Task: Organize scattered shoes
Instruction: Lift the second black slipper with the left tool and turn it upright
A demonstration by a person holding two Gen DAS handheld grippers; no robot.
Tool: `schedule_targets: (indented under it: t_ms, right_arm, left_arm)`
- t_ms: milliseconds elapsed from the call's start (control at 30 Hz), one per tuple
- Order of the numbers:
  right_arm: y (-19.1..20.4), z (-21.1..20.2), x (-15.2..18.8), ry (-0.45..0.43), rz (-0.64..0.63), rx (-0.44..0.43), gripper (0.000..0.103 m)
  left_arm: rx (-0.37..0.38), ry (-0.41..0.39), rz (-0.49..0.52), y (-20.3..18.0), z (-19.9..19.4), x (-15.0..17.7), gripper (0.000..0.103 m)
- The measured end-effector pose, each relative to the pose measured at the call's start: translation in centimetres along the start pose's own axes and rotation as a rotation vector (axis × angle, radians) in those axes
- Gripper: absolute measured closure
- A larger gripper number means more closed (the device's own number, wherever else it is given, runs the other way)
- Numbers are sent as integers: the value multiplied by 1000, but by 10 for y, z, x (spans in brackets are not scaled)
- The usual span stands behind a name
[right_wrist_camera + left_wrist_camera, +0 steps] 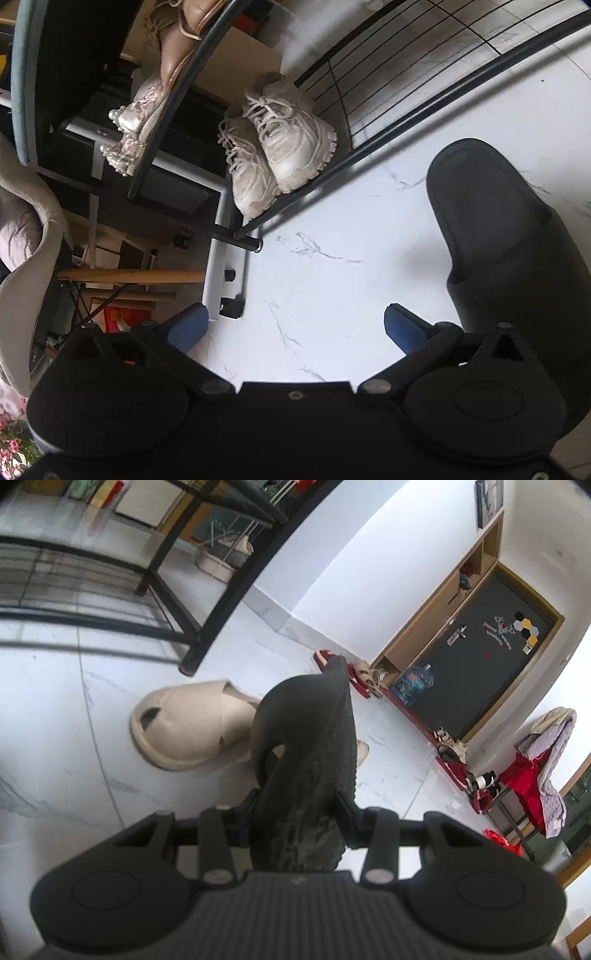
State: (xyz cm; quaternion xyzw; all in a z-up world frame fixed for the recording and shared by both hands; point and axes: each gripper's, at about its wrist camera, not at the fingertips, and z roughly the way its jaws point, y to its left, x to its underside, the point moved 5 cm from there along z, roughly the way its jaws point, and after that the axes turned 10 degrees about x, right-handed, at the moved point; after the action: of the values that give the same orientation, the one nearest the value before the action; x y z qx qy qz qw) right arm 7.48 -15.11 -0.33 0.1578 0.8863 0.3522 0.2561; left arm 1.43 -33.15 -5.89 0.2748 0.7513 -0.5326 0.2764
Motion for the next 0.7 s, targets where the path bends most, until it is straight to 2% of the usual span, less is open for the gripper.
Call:
schedule_targets:
  t_ms: [133, 200, 333, 400, 500, 567, 700]
  right_arm:
    - [13, -11, 3, -17, 11, -153, 0]
    - [24, -11, 3, -32, -6, -197, 0]
    - [28, -6, 7, -33, -26, -155, 0]
    - [25, -1, 9, -23, -28, -113, 0]
    - [28, 1, 8, -28, -28, -135, 0]
    - [34, -4, 9, -21, -16, -260, 0]
    - [44, -17, 8, 9, 31, -594, 0]
  left_arm:
    - [5, -86, -29, 1, -17, -17, 62]
    - [1, -85, -32, 4, -20, -20, 62]
    - [-9, -62, -31, 4, -22, -12, 62]
    - [-15, -53, 13, -1, -26, -8, 63]
    - [-8, -35, 59, -5, -29, -6, 63]
    - [-11, 1, 57, -1, -25, -3, 62]
    - [-33, 79, 72, 5, -15, 8, 61]
